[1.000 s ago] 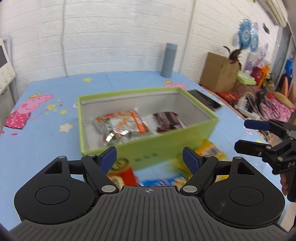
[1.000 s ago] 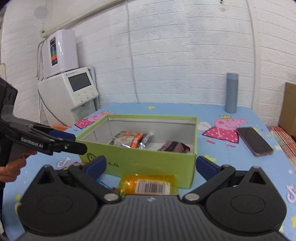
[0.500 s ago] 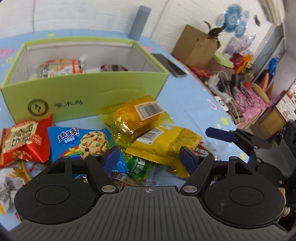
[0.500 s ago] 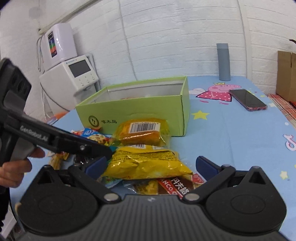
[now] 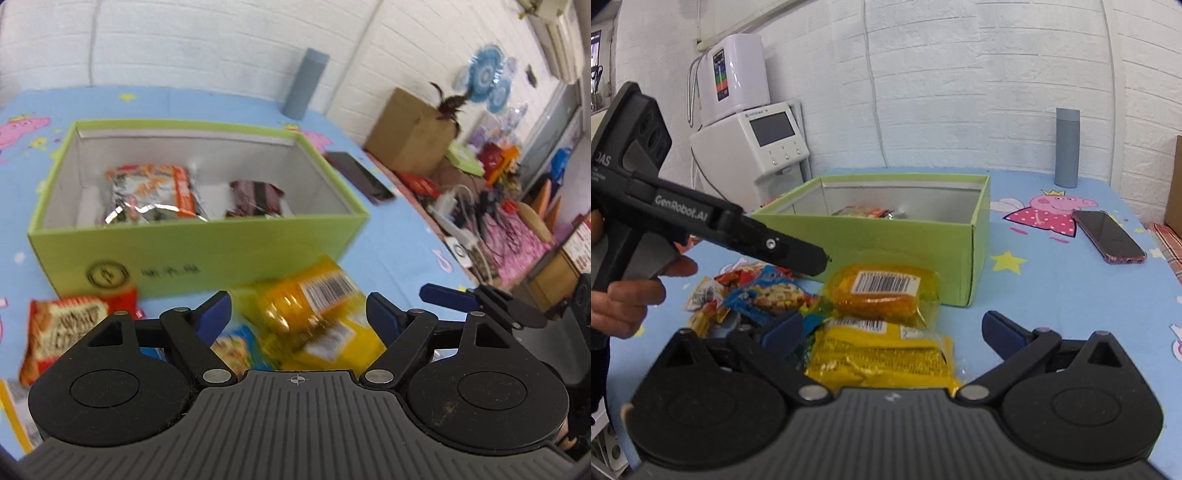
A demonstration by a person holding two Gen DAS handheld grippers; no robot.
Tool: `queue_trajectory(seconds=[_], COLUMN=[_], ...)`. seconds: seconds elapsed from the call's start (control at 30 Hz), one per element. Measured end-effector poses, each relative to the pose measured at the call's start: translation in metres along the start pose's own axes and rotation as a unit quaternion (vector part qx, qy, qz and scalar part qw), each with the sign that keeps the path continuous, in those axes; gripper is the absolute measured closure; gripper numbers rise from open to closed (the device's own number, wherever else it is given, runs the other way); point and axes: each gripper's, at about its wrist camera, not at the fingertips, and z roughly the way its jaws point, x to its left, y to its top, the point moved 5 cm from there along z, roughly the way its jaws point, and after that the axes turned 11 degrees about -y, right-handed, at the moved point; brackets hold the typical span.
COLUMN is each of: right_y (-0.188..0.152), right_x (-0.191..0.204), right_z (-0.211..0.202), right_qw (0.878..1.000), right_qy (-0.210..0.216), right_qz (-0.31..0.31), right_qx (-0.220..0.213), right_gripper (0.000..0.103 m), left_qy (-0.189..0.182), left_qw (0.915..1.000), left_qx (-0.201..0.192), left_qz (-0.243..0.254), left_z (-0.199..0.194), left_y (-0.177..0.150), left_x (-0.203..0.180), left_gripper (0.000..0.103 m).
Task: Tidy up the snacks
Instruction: 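Grasp the orange-wrapped cake with the left tool and drop it into the box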
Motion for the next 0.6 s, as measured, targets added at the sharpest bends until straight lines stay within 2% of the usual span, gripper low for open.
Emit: queue_trajectory(seconds=[0.17,0.33,0.37,0.4,0.47,0.6], right_y=[0.010,0.008,0.007,0.008,0.010,0.019], right_x=[0.010,0.018,0.019,0.022,0.028,0.034], right_z=[0.045,0.074,0.077,0.077,0.073,0.050], right_qw=[0.999,0.996,0.995,0.995,0.995,0.997], right_qy=[0.018,0.029,0.035,0.042,0.035,0.027], right_qz=[-0.020,-0.033,-0.033,-0.036,-0.044,-0.053], right_qx=[0.042,0.083,0.086,0.084,0.077,0.046], right_gripper=[0.000,0.001,0.001,0.002,0.012,0.016], left_qy=[-0.008,-0.025,-0.032,-0.045,-0.050,-0.050], left_qw=[0.9983,0.9961,0.9955,0.9944,0.9941,0.9967], left_qx=[0.044,0.067,0.072,0.076,0.073,0.049], left_qz=[-0.036,-0.051,-0.052,-0.059,-0.062,-0.041], left_z=[0.033,0.051,0.055,0.057,0.052,0.027], left_y=[0.006,0.002,0.001,0.000,0.000,0.004], left_x=[0.022,0.031,0.031,0.031,0.027,0.011], left_gripper=[0.037,0.038,0.044,0.053,0.062,0.064])
